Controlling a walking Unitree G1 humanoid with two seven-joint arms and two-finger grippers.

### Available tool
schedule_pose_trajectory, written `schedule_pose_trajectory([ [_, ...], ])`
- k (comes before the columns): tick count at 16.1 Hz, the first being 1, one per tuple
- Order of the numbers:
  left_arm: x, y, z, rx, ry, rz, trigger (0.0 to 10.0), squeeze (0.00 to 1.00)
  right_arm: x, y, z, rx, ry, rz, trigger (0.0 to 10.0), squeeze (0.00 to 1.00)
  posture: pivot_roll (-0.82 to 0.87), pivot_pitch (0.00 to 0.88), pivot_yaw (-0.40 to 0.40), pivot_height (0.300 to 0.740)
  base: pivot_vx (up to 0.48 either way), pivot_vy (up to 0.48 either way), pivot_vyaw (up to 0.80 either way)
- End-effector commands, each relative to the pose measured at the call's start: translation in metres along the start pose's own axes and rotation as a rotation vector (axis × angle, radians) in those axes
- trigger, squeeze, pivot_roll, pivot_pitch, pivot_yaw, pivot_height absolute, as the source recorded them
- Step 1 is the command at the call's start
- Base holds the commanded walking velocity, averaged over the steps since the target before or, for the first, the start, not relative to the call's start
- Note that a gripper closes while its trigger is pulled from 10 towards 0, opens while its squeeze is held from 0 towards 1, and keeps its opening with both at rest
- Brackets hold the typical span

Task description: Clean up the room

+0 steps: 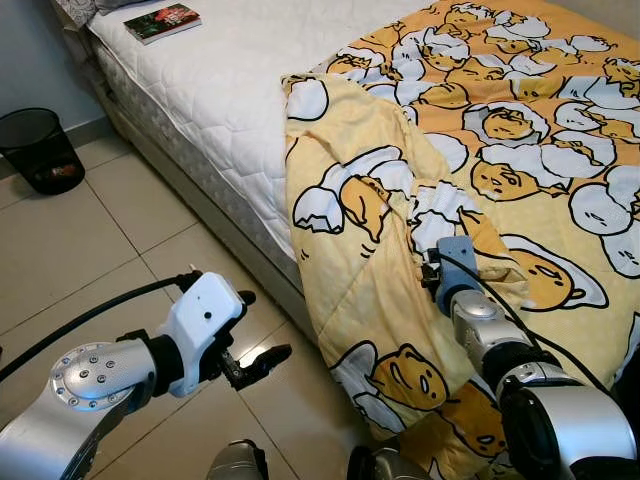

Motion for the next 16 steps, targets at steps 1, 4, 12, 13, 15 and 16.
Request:
schedule_pose_trajectory([
  [1, -0.005, 0.001, 0.001, 0.001, -0.001, -0.01, 10.0, 0.0, -0.004, 0.0, -0.007, 0.036, 0.001, -0.009, 0.0, 0.0, 0.18, 0.151, -0.052, 0.74, 0.0, 0.0, 0.0],
  [4, -0.004, 0.0, 0.001, 0.0, 0.001, -0.013, 10.0, 0.0, -0.004, 0.001, -0.009, 0.042, -0.015, -0.01, 0.0, 0.0, 0.17, 0.148, -0.046, 0.74, 0.0, 0.0, 0.0],
  [12, -0.008, -0.005, 0.0, -0.017, 0.028, -0.001, 10.0, 0.0, -0.012, 0.002, -0.004, 0.01, -0.066, 0.026, 0.0, 0.0, 0.13, 0.105, -0.055, 0.74, 0.0, 0.0, 0.0],
  [13, -0.012, -0.006, -0.001, -0.019, 0.037, -0.002, 10.0, 0.0, -0.012, 0.003, -0.002, -0.009, -0.079, 0.086, 0.0, 0.0, 0.12, 0.089, -0.05, 0.74, 0.0, 0.0, 0.0],
  [15, -0.013, -0.007, -0.001, -0.022, 0.04, -0.004, 10.0, 0.0, -0.006, 0.005, 0.0, -0.016, -0.079, 0.165, 0.0, 0.0, 0.11, 0.086, -0.05, 0.74, 0.0, 0.0, 0.0],
  [16, -0.013, -0.008, -0.001, -0.025, 0.043, -0.004, 10.0, 0.0, 0.007, 0.008, -0.001, -0.01, -0.078, 0.281, 0.0, 0.0, 0.11, 0.086, -0.046, 0.74, 0.0, 0.0, 0.0],
])
Point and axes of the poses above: a point about 5 cm out from each wrist's last joint towards the gripper, its own y axis pointing back from the gripper into the wrist, its own z axis along the axis of the wrist's last joint, x = y × z, the point moved 6 cm from there along -y, pointing out of the wrist towards the gripper, and after that the axes turned 8 degrees about -y, right-handed, at the moved point
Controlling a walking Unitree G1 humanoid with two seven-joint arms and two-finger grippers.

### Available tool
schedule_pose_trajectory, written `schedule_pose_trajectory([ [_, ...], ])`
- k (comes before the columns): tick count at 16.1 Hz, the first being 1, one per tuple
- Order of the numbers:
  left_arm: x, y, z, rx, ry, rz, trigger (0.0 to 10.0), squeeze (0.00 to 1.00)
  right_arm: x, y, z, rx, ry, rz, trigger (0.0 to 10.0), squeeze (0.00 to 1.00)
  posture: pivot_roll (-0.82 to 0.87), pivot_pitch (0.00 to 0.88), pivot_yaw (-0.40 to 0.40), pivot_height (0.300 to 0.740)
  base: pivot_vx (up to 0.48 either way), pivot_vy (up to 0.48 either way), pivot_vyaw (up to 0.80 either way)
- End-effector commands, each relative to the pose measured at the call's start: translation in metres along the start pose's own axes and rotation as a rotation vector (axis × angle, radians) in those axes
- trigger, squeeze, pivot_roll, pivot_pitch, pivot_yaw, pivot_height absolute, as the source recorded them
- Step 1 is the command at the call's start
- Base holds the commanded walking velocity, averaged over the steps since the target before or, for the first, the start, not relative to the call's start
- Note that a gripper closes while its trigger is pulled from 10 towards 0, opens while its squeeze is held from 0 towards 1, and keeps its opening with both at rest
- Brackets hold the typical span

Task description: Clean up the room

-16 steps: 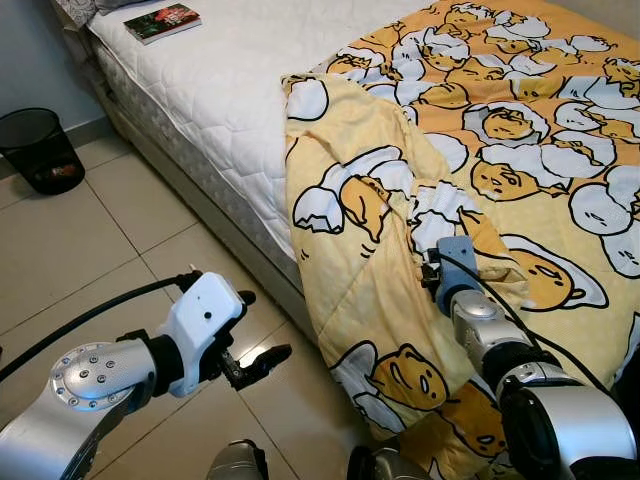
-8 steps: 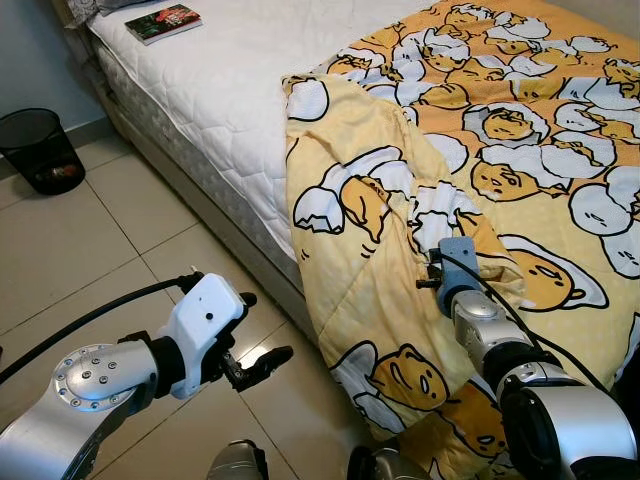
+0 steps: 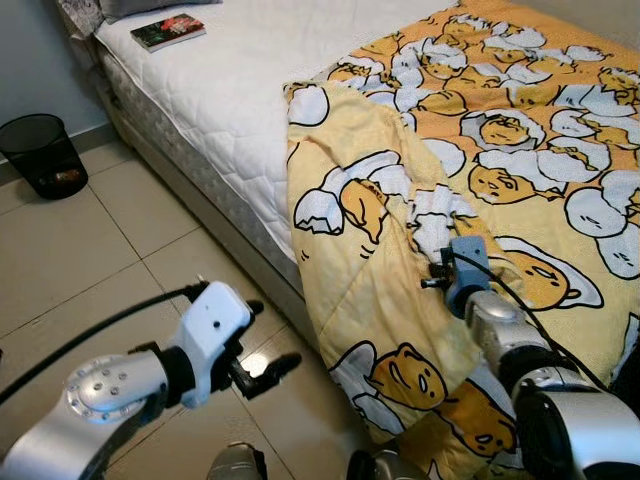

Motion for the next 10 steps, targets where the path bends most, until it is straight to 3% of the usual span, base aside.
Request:
schedule_pose_trajectory([
  [1, 0.0, 0.0, 0.001, -0.006, -0.008, 0.003, 10.0, 0.0, 0.017, 0.002, -0.003, 0.005, -0.016, 0.147, 0.0, 0.0, 0.1, 0.087, -0.044, 0.74, 0.0, 0.0, 0.0],
  [2, 0.001, 0.0, 0.001, -0.004, -0.009, 0.003, 10.0, 0.0, 0.03, 0.005, 0.0, -0.01, -0.029, 0.246, 0.0, 0.0, 0.1, 0.084, -0.041, 0.74, 0.0, 0.0, 0.0],
  [3, 0.001, 0.001, 0.0, -0.002, -0.01, 0.004, 10.0, 0.0, 0.053, 0.013, 0.005, -0.027, -0.052, 0.415, 0.0, 0.0, 0.1, 0.082, -0.041, 0.74, 0.0, 0.0, 0.0],
  [5, 0.002, 0.003, 0.0, -0.004, -0.012, 0.007, 10.0, 0.0, 0.117, 0.06, 0.004, -0.003, -0.06, 0.812, 0.0, 0.0, 0.1, 0.08, -0.037, 0.74, 0.0, 0.0, 0.0],
  [6, 0.002, 0.004, 0.0, -0.004, -0.012, 0.007, 10.0, 0.0, 0.126, 0.068, 0.002, 0.007, -0.064, 0.86, 0.0, 0.0, 0.1, 0.08, -0.037, 0.74, 0.0, 0.0, 0.0],
  [7, 0.002, 0.003, 0.001, -0.008, -0.011, 0.004, 10.0, 0.0, 0.145, 0.087, -0.003, 0.04, -0.038, 0.97, 0.0, 0.0, 0.1, 0.082, -0.033, 0.74, 0.0, 0.0, 0.0],
  [8, 0.0, 0.002, 0.006, -0.031, -0.003, -0.015, 10.0, 0.0, 0.188, 0.137, -0.022, 0.137, -0.004, 1.224, 0.0, 0.0, 0.09, 0.08, -0.03, 0.74, 0.0, 0.0, 0.0],
  [9, 0.0, 0.002, 0.009, -0.043, 0.0, -0.021, 10.0, 0.0, 0.201, 0.155, -0.03, 0.172, 0.008, 1.301, 0.0, 0.0, 0.09, 0.077, -0.028, 0.74, 0.0, 0.0, 0.0],
  [10, -0.001, 0.001, 0.013, -0.06, 0.001, -0.032, 10.0, 0.0, 0.211, 0.157, -0.037, 0.176, 0.015, 1.301, 0.0, 0.0, 0.1, 0.074, -0.027, 0.74, 0.0, 0.0, 0.0],
])
Point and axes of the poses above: a point about 5 cm out from each wrist's last joint towards the gripper, its own y axis pointing back from the gripper into the wrist, its own z axis along the axis of the wrist's last joint, x = y × z, the point moved 6 cm from there along -y, pointing out of the wrist towards the gripper, and after that the axes turned 8 degrees about -y, right-handed, at the moved point
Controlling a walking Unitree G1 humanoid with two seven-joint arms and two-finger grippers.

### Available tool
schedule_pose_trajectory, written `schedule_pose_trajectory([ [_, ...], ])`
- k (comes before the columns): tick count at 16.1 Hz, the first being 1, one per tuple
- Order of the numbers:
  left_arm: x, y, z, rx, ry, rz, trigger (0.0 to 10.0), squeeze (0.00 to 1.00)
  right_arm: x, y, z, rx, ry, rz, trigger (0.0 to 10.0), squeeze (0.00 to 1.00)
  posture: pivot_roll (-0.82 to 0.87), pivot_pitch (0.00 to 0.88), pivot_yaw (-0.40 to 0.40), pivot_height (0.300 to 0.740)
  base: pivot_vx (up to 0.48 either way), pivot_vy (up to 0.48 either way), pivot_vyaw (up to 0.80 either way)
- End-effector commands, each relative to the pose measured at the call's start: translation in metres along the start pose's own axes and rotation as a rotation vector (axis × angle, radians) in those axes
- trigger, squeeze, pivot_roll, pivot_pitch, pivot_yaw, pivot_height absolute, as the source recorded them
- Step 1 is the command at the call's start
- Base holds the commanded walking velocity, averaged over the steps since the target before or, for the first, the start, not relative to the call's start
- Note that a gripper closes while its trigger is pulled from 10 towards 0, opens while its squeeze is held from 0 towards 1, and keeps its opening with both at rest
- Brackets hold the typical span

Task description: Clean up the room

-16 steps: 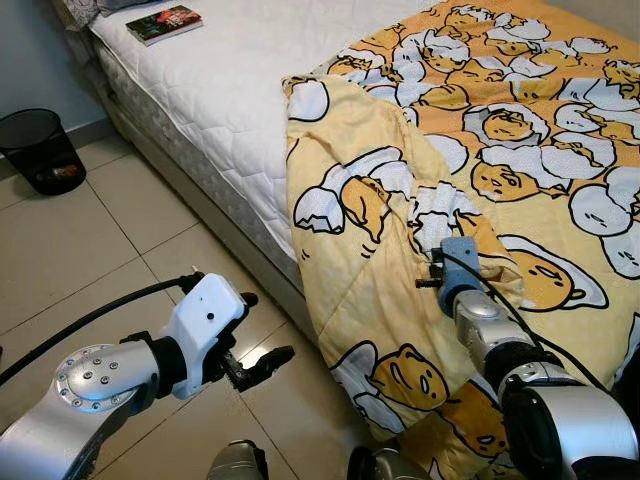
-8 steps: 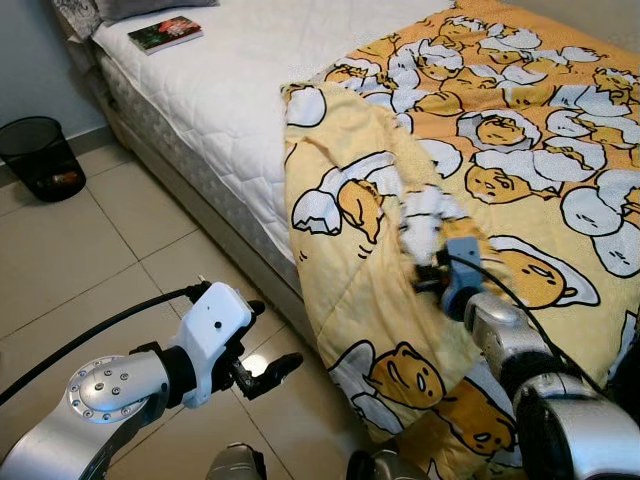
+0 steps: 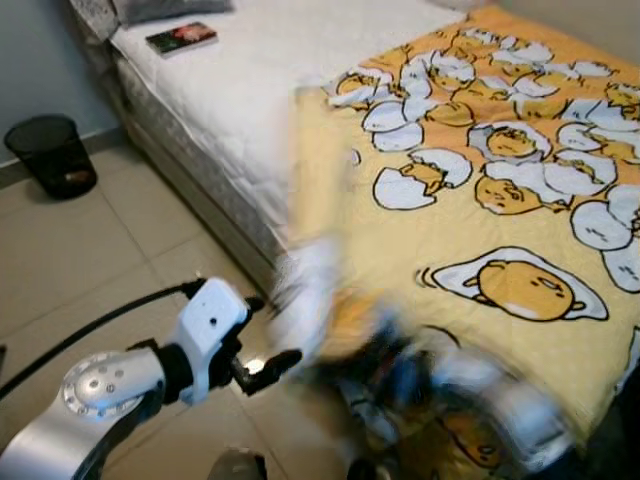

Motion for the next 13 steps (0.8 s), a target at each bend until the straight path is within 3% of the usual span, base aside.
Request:
schedule_pose_trajectory([
  [1, -0.004, 0.0, 0.006, -0.02, -0.003, -0.019, 10.0, 0.0, 0.0, -0.002, 0.002, 0.005, 0.02, -0.018, 0.0, 0.0, 0.1, 0.073, -0.025, 0.74, 0.0, 0.0, 0.0],
  [2, -0.004, 0.0, 0.008, -0.029, -0.003, -0.024, 10.0, 0.0, 0.001, -0.006, -0.002, 0.014, 0.015, -0.057, 9.6, 0.0, 0.1, 0.073, -0.025, 0.74, 0.0, 0.0, 0.0],
  [5, -0.003, 0.002, 0.008, -0.028, -0.006, -0.029, 10.0, 0.0, 0.006, -0.012, 0.004, -0.017, -0.05, -0.097, 10.0, 0.0, 0.1, 0.067, -0.025, 0.74, 0.0, 0.0, 0.0],
  [6, -0.003, 0.001, 0.007, -0.026, -0.006, -0.029, 10.0, 0.0, 0.003, -0.013, 0.005, -0.027, -0.048, -0.126, 10.0, 1.0, 0.1, 0.065, -0.027, 0.74, 0.0, 0.0, 0.0],
  [13, 0.011, -0.002, 0.007, -0.025, -0.037, -0.01, 10.0, 0.0, -0.023, -0.009, -0.002, 0.005, -0.012, -0.275, 10.0, 1.0, 0.09, 0.02, -0.026, 0.74, 0.0, 0.0, 0.0],
])
Point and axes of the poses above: a point about 5 cm out from each wrist's last joint towards the gripper, its own y axis pointing back from the gripper into the wrist, its own z axis along the axis of the wrist's last joint, x = y × z, the point moved 6 cm from there along -y, pointing out of the wrist towards the gripper, and after that the axes turned 8 degrees about -y, right-handed, at the moved point
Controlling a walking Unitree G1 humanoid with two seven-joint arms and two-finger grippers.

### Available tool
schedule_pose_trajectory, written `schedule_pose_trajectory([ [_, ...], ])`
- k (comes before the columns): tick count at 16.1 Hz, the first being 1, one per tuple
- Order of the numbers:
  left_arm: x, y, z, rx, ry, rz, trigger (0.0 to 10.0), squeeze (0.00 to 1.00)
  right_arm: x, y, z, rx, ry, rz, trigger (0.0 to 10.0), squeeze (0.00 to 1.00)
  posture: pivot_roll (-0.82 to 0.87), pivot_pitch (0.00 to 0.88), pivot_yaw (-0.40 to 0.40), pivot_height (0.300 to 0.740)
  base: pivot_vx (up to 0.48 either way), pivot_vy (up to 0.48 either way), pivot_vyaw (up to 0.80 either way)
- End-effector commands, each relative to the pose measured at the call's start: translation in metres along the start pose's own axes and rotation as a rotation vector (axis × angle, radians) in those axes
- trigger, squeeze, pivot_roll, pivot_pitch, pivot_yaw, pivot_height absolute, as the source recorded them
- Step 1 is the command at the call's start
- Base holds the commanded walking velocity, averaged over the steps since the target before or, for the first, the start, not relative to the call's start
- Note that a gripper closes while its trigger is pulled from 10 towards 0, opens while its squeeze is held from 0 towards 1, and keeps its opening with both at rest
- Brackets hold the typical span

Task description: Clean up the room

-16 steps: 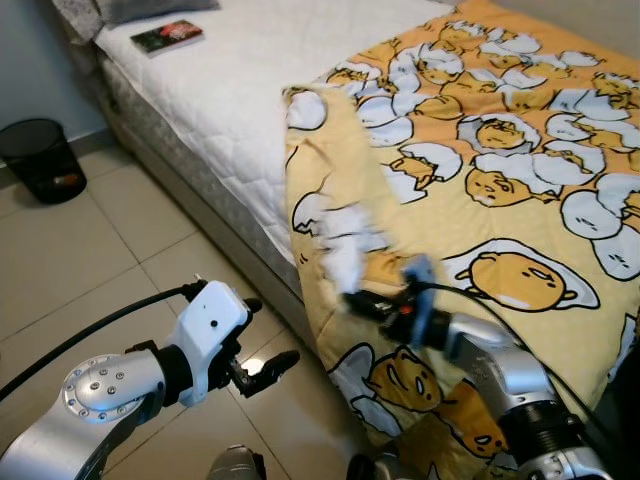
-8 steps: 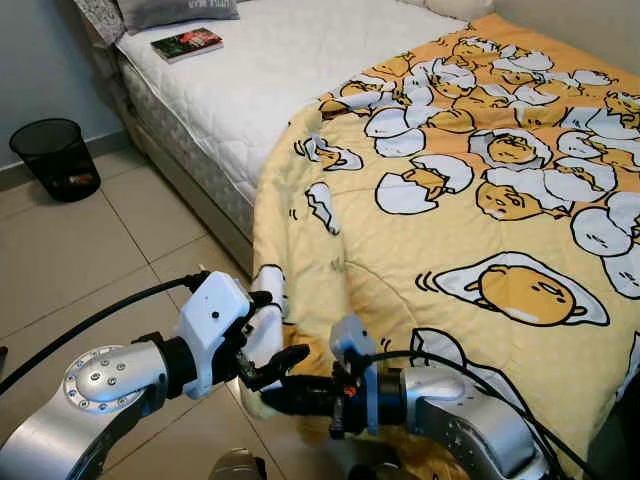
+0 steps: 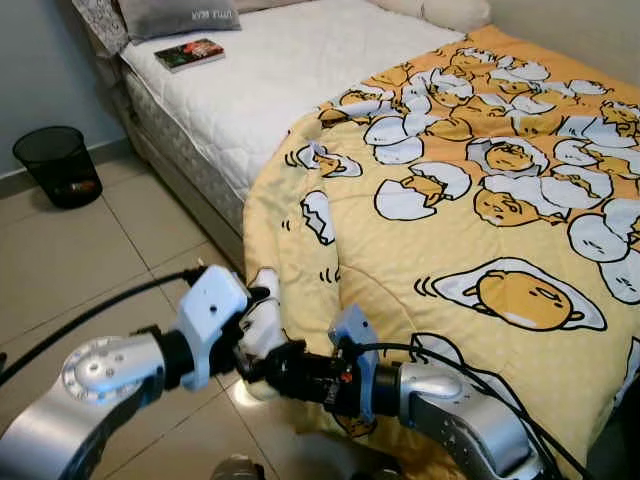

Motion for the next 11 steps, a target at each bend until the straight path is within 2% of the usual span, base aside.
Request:
schedule_pose_trajectory([
  [1, 0.002, -0.001, 0.002, -0.004, -0.018, 0.002, 10.0, 0.0, -0.003, 0.003, -0.004, 0.015, -0.021, -0.011, 10.0, 1.0, 0.09, 0.011, -0.025, 0.74, 0.0, 0.0, 0.0],
  [3, 0.006, -0.003, 0.002, -0.01, -0.024, 0.009, 10.0, 0.0, -0.01, 0.006, -0.004, 0.002, -0.033, -0.051, 10.0, 0.99, 0.08, 0.0, -0.025, 0.74, 0.0, 0.0, 0.0],
  [4, 0.008, -0.004, 0.001, -0.011, -0.024, 0.013, 10.0, 0.0, -0.017, 0.008, -0.005, -0.003, -0.029, -0.091, 10.0, 0.0, 0.08, 0.0, -0.025, 0.74, 0.0, 0.0, 0.0],
  [6, 0.01, -0.006, -0.003, -0.002, -0.022, 0.023, 10.0, 0.0, -0.029, 0.012, -0.007, -0.016, -0.054, -0.157, 10.0, 0.0, 0.07, 0.0, -0.021, 0.74, 0.0, 0.0, 0.0],
  [8, 0.011, -0.008, -0.013, 0.019, 0.008, 0.054, 10.0, 0.0, -0.056, 0.025, -0.009, -0.05, -0.083, -0.315, 10.0, 0.0, 0.05, 0.0, -0.018, 0.74, 0.0, 0.0, 0.0],
  [9, 0.015, -0.008, -0.022, 0.03, 0.039, 0.118, 10.0, 0.0, -0.077, 0.043, -0.009, -0.098, -0.107, -0.46, 10.0, 0.0, 0.04, 0.0, -0.012, 0.74, 0.0, 0.0, 0.0],
  [10, 0.017, -0.008, -0.025, 0.032, 0.052, 0.151, 10.0, 0.0, -0.085, 0.051, -0.009, -0.12, -0.116, -0.523, 10.0, 0.0, 0.03, 0.0, -0.01, 0.74, 0.0, 0.0, 0.0],
  [11, 0.028, -0.008, -0.044, 0.063, 0.139, 0.298, 10.0, 0.0, -0.107, 0.085, -0.014, -0.191, -0.15, -0.724, 10.0, 0.0, 0.01, 0.0, 0.003, 0.74, 0.0, 0.0, 0.0],
])
Point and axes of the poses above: a point about 5 cm out from each wrist's last joint towards the gripper, its own y axis pointing back from the gripper into the wrist, its own z axis along the axis of the wrist's last joint, x = y × z, the point moved 6 cm from there along -y, pointing out of the wrist towards the gripper, and after that the axes turned 8 degrees about -y, right-handed, at the moved point
